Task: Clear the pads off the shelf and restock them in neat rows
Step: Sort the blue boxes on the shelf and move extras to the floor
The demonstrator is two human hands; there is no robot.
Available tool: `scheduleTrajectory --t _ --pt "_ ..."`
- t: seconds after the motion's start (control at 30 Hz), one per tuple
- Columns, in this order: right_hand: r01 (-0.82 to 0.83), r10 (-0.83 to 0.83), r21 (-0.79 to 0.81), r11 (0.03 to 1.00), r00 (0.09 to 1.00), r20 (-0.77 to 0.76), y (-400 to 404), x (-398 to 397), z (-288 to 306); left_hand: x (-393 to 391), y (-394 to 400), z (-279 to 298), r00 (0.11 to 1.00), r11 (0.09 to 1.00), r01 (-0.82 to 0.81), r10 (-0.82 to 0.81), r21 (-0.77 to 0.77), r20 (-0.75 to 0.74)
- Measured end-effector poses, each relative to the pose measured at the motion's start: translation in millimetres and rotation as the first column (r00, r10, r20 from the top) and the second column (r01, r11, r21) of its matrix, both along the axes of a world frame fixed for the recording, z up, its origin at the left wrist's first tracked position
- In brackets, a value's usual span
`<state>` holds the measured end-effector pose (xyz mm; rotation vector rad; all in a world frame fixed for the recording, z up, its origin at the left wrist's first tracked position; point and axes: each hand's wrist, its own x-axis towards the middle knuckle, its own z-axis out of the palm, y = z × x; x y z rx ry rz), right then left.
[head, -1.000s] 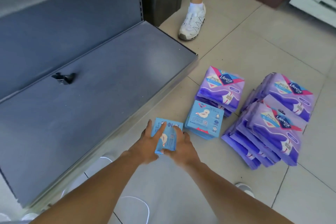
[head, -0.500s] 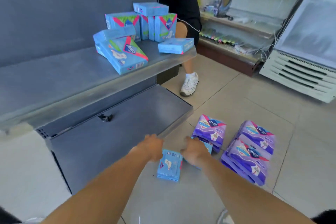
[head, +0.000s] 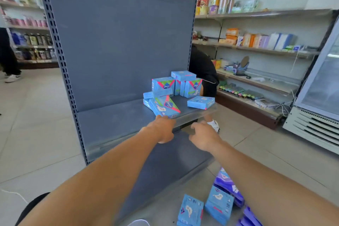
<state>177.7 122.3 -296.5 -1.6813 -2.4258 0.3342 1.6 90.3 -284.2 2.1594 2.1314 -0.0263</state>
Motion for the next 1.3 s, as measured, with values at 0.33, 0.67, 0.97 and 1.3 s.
scheduleTrajectory --t 0.33,0.67,0.97,1.3 --pt "-0.048 0.062 0.083 0.995 0.983 -0.176 17 -26 35 -60 9 44 0.995 0.992 -0.082 0.088 0.1 -0.049" --pt "0.032 -0.08 -0.112 0.993 0.883 -0.463 107 -84 17 -125 89 37 0.981 0.974 -0.174 0.185 0.145 -0.065" --pt "0.027 -0.171 -0.276 0.961 0.841 -0.514 181 -118 -17 -171 167 14 0.994 0.976 -0.093 0.104 0.195 -0.045" --pt "-0.212 -0.145 -0.332 0.919 0.602 -0.785 187 -103 -23 -166 195 -3 0.999 0.946 0.021 -0.008 0.323 -0.042"
